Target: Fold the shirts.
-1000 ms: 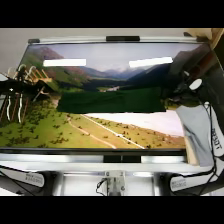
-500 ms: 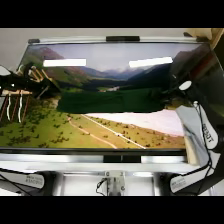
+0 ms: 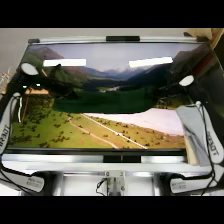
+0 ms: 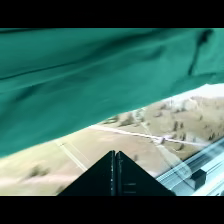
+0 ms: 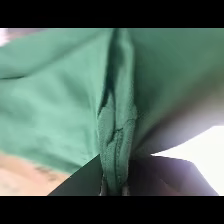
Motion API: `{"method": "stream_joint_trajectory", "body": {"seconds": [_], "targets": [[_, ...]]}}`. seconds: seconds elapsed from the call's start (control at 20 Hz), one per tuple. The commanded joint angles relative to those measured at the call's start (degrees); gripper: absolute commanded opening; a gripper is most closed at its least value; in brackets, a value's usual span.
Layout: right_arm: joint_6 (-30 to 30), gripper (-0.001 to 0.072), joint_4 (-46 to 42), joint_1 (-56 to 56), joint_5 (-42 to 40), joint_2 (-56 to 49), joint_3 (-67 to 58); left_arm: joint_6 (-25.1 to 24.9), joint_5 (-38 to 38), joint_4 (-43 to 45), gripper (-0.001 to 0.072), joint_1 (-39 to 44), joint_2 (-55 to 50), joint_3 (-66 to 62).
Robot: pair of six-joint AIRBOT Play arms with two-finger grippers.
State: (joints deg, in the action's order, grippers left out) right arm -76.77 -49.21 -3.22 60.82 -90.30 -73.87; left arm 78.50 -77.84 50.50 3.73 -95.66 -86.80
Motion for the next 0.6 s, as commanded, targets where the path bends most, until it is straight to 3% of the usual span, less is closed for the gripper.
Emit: {"method": "stream_joint_trajectory", "body": {"seconds": [0.0,0.15,0.55], "targets": [[-2.0,0.0058,0.9,0.1,7.4,10.6,0.0,-0.9,8.1,-4.5,0.0033,10.8,-3.8,0.0],[-5.4,0.0058,0.8,0.1,12.0,19.5,0.0,-0.9,17.4,-14.7,0.0033,18.7,-7.8,0.0],[-13.1,0.0058,0.7,0.1,13.9,36.3,0.0,-1.2,30.6,-32.1,0.0033,34.7,-16.2,-0.5]]}}
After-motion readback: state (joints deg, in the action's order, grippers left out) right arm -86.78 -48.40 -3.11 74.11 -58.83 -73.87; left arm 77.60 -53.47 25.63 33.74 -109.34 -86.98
